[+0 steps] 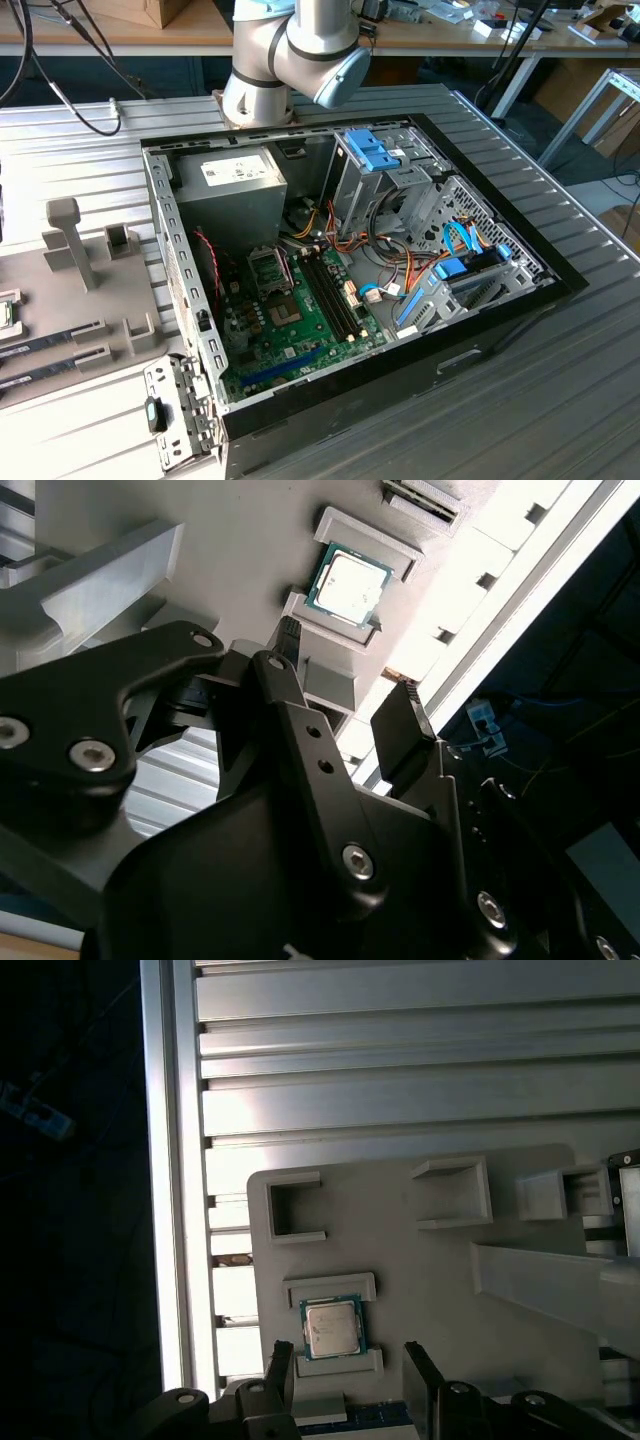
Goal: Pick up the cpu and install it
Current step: 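Pick up the cpu and move it towards the insertion slot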
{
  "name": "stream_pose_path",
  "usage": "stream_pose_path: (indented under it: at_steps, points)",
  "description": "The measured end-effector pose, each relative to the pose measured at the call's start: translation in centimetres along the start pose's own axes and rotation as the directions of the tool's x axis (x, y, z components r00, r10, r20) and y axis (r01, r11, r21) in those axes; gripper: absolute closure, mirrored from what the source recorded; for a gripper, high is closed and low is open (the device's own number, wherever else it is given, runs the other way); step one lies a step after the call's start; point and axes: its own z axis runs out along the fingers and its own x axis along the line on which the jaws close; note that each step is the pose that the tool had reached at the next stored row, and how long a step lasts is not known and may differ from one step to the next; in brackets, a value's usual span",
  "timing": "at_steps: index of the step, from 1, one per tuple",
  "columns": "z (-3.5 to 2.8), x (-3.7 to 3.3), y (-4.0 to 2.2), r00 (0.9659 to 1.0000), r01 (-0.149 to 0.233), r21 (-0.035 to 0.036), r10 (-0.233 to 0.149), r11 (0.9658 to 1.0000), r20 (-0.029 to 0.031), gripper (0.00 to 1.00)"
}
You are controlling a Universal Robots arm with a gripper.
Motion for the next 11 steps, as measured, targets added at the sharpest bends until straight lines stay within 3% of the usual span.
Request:
stream_pose_path:
  at_steps: [11]
  points:
    - [0.28,0.01,-0.01,1.0000,0.000,0.0000,0.000,1.0000,0.0000,0.44]
